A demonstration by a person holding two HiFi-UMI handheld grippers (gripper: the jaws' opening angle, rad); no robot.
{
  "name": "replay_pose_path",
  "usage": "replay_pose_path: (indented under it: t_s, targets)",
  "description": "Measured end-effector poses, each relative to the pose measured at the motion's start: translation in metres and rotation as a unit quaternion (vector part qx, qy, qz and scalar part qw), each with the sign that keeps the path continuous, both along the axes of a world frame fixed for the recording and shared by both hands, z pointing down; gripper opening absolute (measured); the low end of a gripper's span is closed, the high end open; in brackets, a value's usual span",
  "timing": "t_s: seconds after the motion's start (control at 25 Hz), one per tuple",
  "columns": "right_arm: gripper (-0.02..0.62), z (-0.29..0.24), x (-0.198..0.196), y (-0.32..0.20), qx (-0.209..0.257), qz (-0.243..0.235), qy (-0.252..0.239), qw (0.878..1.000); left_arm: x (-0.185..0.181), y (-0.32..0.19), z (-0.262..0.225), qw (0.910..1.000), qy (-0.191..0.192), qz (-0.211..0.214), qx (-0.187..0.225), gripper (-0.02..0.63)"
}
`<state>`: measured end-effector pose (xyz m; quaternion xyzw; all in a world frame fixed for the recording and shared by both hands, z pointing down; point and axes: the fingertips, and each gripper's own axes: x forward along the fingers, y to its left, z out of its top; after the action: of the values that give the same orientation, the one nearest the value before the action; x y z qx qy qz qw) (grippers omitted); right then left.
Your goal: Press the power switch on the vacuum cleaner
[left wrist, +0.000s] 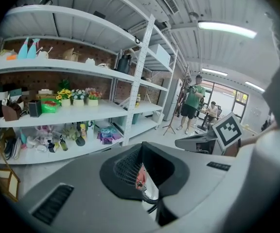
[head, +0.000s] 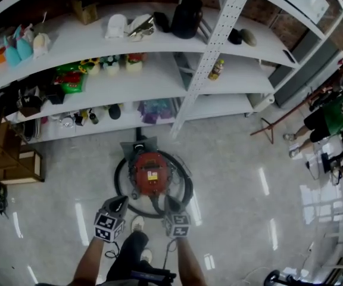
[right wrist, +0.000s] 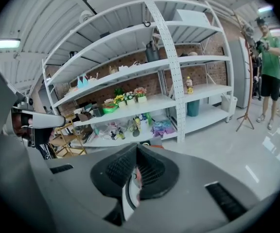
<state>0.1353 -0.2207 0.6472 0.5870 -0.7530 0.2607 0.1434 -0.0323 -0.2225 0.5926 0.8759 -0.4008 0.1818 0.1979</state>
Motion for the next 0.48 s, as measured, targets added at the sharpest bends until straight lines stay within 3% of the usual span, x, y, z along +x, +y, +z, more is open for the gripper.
replay_pose_path:
  t_s: [0.48]
  targets:
    - [0.012,-0.110,0.007,0.049,0.067,0.022,0.008,0.997,0.000,0.036,-0.071,0.9986,0.007,0.004,0.053,0.008]
